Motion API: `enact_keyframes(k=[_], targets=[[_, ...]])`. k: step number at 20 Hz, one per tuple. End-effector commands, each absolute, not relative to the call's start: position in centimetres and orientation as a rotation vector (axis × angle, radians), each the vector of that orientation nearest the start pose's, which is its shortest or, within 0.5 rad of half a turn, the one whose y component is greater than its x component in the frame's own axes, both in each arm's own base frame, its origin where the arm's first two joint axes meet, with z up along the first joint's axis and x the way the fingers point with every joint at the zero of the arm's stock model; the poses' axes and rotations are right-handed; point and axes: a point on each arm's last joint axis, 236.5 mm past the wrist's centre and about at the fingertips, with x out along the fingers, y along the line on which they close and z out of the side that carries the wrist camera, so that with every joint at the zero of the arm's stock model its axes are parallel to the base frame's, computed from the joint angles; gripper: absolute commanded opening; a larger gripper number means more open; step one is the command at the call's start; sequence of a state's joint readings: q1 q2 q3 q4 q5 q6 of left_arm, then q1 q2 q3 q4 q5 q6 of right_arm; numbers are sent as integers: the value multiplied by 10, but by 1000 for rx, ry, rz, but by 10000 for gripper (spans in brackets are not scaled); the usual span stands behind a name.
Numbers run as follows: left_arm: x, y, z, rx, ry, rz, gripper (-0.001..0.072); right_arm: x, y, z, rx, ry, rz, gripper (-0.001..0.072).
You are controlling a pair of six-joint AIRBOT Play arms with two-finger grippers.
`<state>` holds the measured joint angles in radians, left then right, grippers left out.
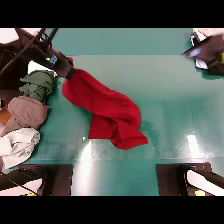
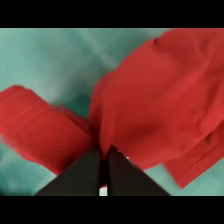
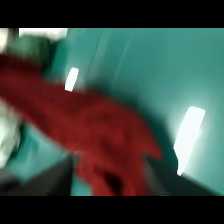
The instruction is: Fold the shirts.
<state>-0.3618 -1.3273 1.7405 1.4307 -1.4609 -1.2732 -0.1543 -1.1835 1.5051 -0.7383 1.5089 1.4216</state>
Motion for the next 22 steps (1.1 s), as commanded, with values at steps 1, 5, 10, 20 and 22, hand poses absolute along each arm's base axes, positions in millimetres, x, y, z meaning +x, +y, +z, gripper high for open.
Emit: enact_keyframes(k=[1, 5, 10, 20, 22], targets=[[383, -161, 163, 391, 1046, -519, 24, 321, 168, 114, 506, 1324, 753, 527], [383, -161, 162, 391, 1048, -519, 25, 267, 209, 11, 470, 1561, 838, 525], [383, -161, 163, 388, 1047, -518, 25, 214, 225, -37, 421, 1677, 861, 525], [388, -158, 175, 354, 1023, -473, 24, 210, 231, -28, 377, 1549, 850, 15], [397, -154, 215, 331, 925, -429, 25, 249, 222, 31, 398, 1352, 825, 14]])
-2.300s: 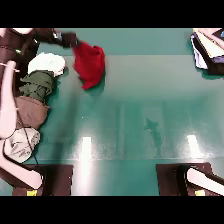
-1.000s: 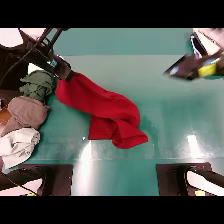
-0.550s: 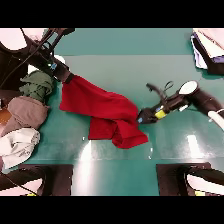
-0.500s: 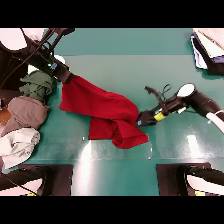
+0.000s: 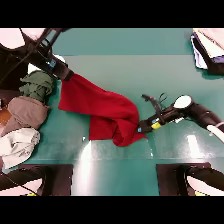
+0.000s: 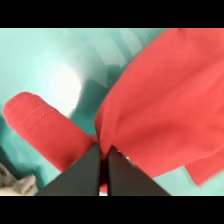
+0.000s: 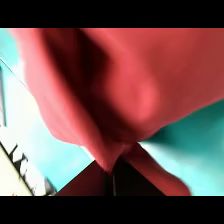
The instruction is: Fold the shirts.
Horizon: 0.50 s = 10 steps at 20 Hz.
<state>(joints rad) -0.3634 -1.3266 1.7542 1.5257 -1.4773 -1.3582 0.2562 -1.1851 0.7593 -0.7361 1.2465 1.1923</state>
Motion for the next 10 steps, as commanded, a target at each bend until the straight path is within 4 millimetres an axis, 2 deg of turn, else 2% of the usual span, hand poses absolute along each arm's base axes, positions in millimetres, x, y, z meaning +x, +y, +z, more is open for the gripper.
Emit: enact_keyframes(k=[1, 2, 3, 4, 5, 7, 9, 10], targets=[[399, -154, 240, 317, 864, -422, 24, 275, 210, 76, 407, 1202, 794, 14], [399, -154, 270, 293, 795, -415, 24, 298, 196, 124, 402, 1041, 760, 14], [397, -153, 298, 276, 729, -412, 24, 317, 176, 180, 387, 861, 715, 13], [392, -152, 323, 255, 668, -410, 25, 327, 156, 232, 364, 706, 671, 14], [384, -152, 345, 226, 608, -412, 24, 328, 136, 284, 333, 566, 626, 13], [360, -152, 378, 195, 517, -445, 25, 313, 104, 364, 261, 364, 544, 14], [332, -153, 405, 152, 449, -484, 25, 289, 85, 418, 202, 233, 469, 14], [315, -156, 418, 134, 413, -520, 25, 276, 78, 438, 169, 185, 431, 13]])
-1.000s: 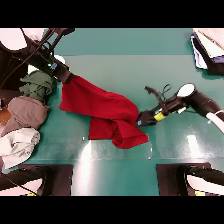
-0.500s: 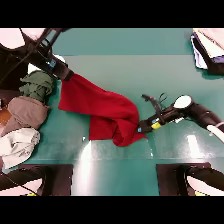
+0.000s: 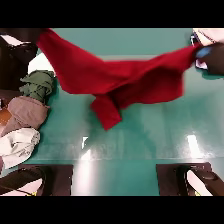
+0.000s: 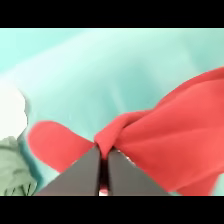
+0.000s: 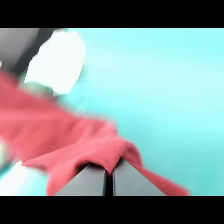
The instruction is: Fold the shirts.
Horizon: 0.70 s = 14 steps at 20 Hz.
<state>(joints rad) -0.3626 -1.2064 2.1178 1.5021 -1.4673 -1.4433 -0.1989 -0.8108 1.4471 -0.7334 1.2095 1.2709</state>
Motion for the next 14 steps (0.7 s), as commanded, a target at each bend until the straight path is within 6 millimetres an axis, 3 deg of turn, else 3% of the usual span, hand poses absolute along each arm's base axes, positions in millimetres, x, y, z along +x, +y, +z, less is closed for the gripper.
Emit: enact_keyframes(k=[1, 4, 5, 7, 9, 11, 13, 14], targets=[[300, -160, 429, 118, 381, -554, 25, 266, 73, 451, 143, 151, 398, 14], [267, -176, 446, 79, 342, -667, 25, 244, 64, 485, 81, 64, 316, 13], [262, -182, 443, 74, 355, -699, 24, 241, 62, 496, 71, 41, 299, 13], [269, -190, 417, 71, 433, -721, 24, 242, 61, 508, 79, 42, 298, 13], [289, -194, 362, 76, 586, -704, 24, 254, 65, 499, 108, 121, 353, 13], [306, -200, 296, 66, 744, -689, 24, 276, 70, 474, 149, 244, 428, 13], [322, -201, 229, 50, 862, -653, 24, 308, 81, 433, 216, 389, 513, 13], [328, -200, 196, 44, 909, -628, 24, 327, 86, 403, 234, 483, 530, 13]])
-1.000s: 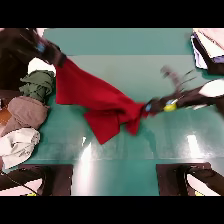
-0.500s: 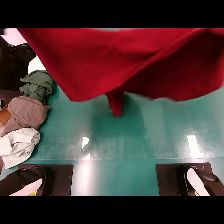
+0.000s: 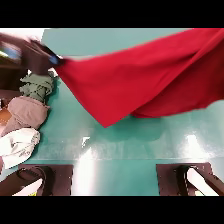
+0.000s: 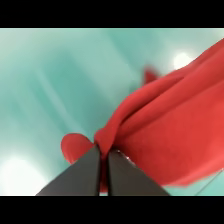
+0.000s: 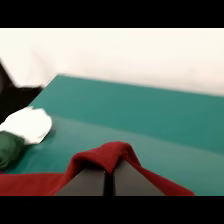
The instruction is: Fold the shirts.
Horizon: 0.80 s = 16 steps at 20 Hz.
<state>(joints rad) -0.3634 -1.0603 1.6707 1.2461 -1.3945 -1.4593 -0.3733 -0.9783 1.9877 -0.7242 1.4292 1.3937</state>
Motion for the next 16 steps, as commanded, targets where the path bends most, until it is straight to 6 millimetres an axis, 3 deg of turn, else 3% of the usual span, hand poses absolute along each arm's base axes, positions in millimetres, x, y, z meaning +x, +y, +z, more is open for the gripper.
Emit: enact_keyframes(k=[1, 3, 5, 8, 9, 10, 11, 14, 16], targets=[[331, -198, 167, 39, 948, -607, 24, 344, 92, 370, 233, 578, 536, 14], [336, -189, 114, 32, 1001, -542, 24, 376, 108, 297, 193, 767, 528, 14], [345, -174, 80, 19, 1019, -447, 24, 404, 124, 234, 133, 892, 503, 14], [362, -149, 60, -9, 1037, -330, 26, 430, 156, 168, 123, 1002, 530, 14], [370, -138, 60, -30, 1025, -300, 126, 433, 162, 153, 123, 1038, 539, 14], [377, -124, 63, -52, 1013, -266, 361, 434, 167, 143, 126, 1061, 549, 14], [382, -107, 66, -77, 1010, -226, 436, 435, 170, 138, 126, 1074, 552, 14], [377, -79, 66, -149, 1067, -166, 438, 437, 164, 141, 131, 1063, 541, 14], [363, -91, 63, -195, 1130, -221, 438, 438, 152, 152, 141, 1037, 518, 14]])
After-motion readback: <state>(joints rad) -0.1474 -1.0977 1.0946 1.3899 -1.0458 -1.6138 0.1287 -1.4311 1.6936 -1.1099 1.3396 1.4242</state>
